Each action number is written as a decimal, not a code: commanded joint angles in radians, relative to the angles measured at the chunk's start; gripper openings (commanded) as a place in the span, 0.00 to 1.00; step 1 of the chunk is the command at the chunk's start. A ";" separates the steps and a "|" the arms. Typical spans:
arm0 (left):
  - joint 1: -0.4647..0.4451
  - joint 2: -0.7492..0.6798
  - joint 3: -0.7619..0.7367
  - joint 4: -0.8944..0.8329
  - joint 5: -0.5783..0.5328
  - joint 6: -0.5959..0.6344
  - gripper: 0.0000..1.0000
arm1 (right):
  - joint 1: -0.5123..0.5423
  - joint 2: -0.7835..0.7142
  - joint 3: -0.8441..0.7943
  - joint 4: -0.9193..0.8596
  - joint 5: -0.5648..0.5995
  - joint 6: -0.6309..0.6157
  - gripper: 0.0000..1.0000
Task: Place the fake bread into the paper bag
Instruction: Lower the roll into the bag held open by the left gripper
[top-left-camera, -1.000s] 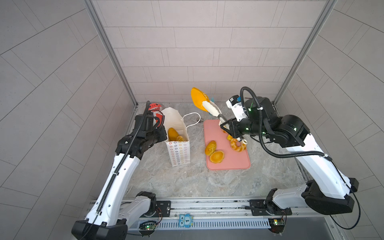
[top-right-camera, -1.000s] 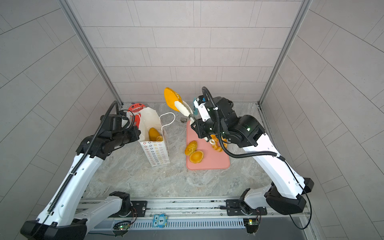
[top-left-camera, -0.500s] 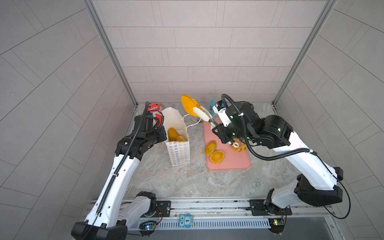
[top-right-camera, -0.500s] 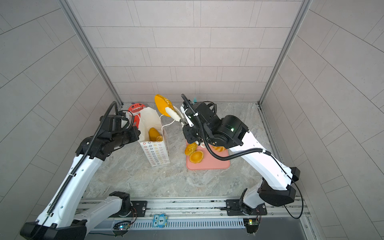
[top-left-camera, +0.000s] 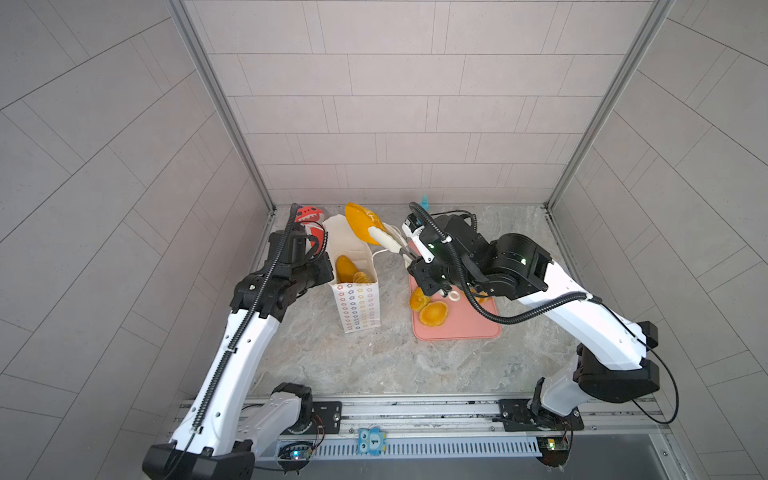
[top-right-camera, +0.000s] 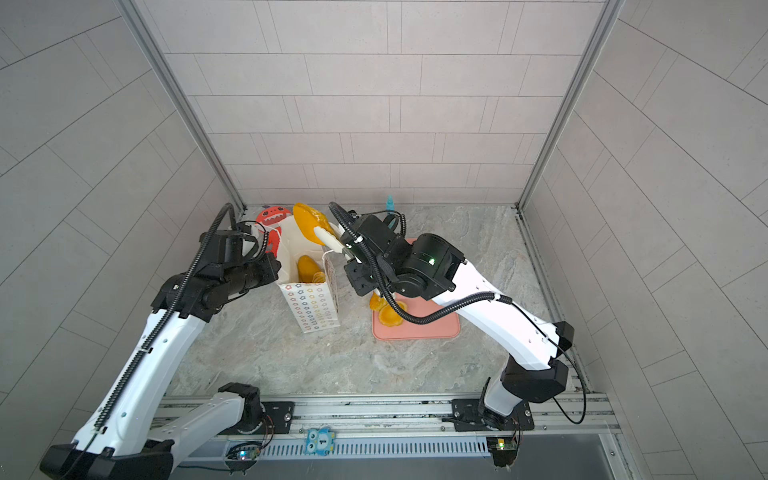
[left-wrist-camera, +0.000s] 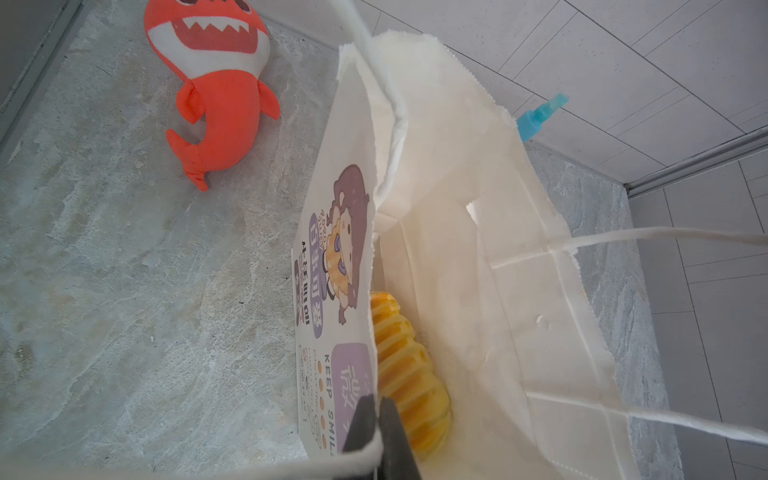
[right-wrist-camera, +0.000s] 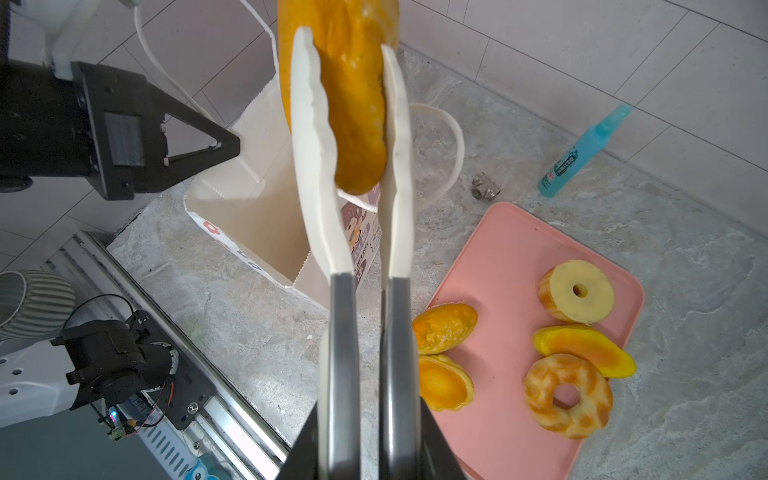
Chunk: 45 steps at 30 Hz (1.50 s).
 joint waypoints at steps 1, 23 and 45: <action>0.006 -0.011 -0.010 -0.002 -0.005 -0.008 0.06 | 0.014 0.019 0.037 0.013 0.035 0.004 0.29; 0.006 -0.012 -0.015 0.003 -0.006 -0.010 0.06 | 0.039 0.143 0.100 -0.027 0.043 -0.024 0.35; 0.004 -0.009 -0.023 0.003 -0.007 -0.008 0.06 | 0.039 0.121 0.102 -0.025 0.058 -0.030 0.39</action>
